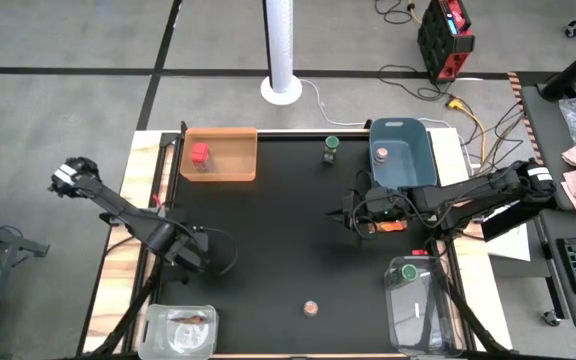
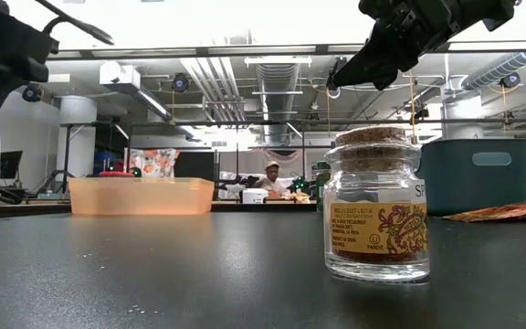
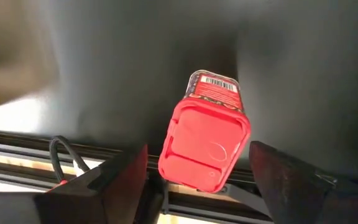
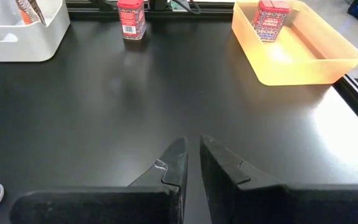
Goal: Sort spices by type
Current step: Put the red seasoning can into the orange bin
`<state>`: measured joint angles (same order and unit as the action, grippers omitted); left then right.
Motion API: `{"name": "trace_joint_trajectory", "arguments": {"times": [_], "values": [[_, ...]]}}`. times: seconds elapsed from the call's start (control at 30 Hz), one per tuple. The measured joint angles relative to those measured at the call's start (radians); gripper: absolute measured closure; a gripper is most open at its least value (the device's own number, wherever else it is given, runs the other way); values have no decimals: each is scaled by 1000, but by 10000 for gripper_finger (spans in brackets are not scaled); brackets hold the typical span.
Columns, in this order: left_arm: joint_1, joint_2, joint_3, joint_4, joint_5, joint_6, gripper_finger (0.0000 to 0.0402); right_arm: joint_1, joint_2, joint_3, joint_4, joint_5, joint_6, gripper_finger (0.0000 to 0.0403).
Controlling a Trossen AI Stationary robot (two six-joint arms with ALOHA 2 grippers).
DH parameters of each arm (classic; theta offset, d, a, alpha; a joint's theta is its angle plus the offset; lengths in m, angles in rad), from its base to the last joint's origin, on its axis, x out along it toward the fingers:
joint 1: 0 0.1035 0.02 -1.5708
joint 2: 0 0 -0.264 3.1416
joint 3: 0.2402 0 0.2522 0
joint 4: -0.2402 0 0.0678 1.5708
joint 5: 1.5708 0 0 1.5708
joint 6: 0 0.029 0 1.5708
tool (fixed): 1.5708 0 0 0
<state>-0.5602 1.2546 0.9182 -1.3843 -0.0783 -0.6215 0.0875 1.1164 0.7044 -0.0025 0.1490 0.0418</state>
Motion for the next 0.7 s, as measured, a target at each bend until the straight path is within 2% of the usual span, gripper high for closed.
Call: {"name": "trace_joint_trajectory", "arguments": {"times": [0.3, 0.53, 0.63, 0.7], "values": [[0, 55, -61, 42, 16, 26, 136, 0, 0, 0, 0, 0, 0, 369], [0, 70, -120, 148, 44, 26, 137, 0, 0, -2, -1, 0, 0, 369], [0, 69, -139, 182, 55, 26, 152, 0, 0, -2, -1, 0, 0, 369], [0, 69, -141, 205, 70, 26, 177, 0, 0, -2, 0, 0, 1, 369]]}}
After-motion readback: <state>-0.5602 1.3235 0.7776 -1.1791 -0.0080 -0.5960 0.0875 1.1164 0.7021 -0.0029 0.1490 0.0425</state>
